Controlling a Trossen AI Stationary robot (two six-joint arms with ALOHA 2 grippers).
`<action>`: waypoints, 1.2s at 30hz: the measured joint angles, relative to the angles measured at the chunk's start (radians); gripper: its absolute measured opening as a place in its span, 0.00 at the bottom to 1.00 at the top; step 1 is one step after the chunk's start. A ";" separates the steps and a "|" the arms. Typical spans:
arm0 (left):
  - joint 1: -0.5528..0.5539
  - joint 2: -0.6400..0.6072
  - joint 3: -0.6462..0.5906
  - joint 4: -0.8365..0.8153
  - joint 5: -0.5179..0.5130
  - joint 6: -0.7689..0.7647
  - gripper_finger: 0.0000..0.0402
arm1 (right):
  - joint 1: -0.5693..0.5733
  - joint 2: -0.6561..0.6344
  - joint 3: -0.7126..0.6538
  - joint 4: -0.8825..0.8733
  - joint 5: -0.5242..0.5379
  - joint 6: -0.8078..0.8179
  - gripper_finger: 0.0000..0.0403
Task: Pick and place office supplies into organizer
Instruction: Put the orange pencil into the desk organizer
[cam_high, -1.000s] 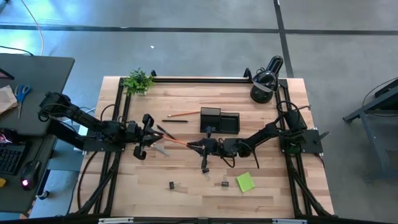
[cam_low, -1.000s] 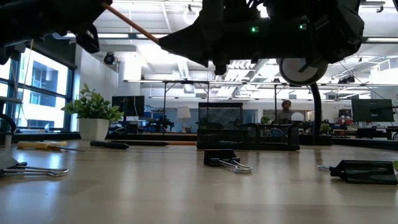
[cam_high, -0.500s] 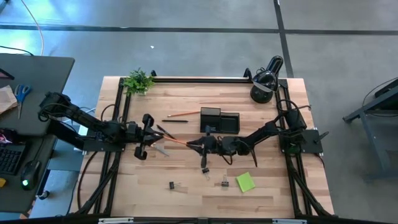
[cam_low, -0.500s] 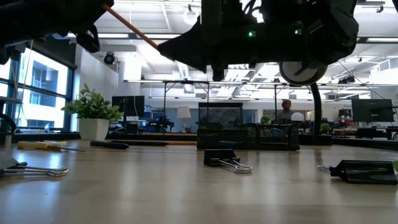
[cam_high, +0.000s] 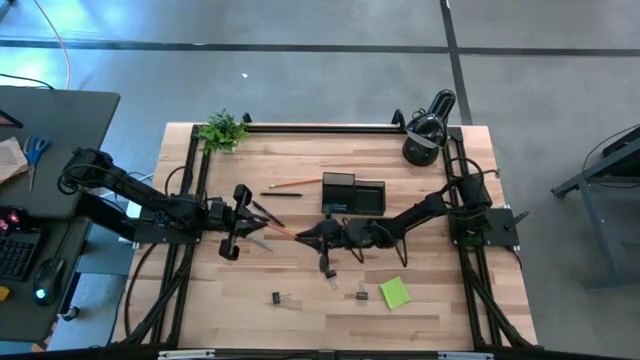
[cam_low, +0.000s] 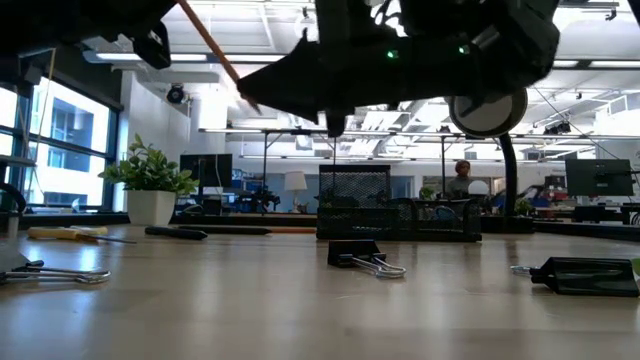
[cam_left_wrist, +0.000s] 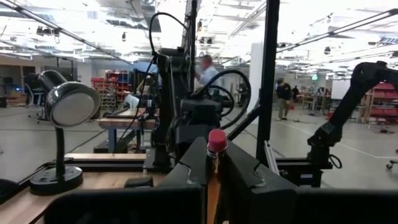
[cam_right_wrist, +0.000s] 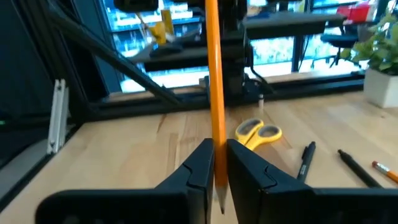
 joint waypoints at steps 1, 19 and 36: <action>0.000 0.000 0.000 0.000 0.002 -0.001 0.01 | 0.000 0.000 0.018 -0.036 0.000 0.000 0.08; 0.000 0.000 0.012 -0.084 0.100 0.017 0.01 | 0.000 0.114 0.215 -0.215 -0.040 -0.019 0.09; 0.000 0.001 0.011 -0.180 0.165 0.021 0.01 | -0.003 0.100 0.217 -0.163 -0.126 -0.018 0.27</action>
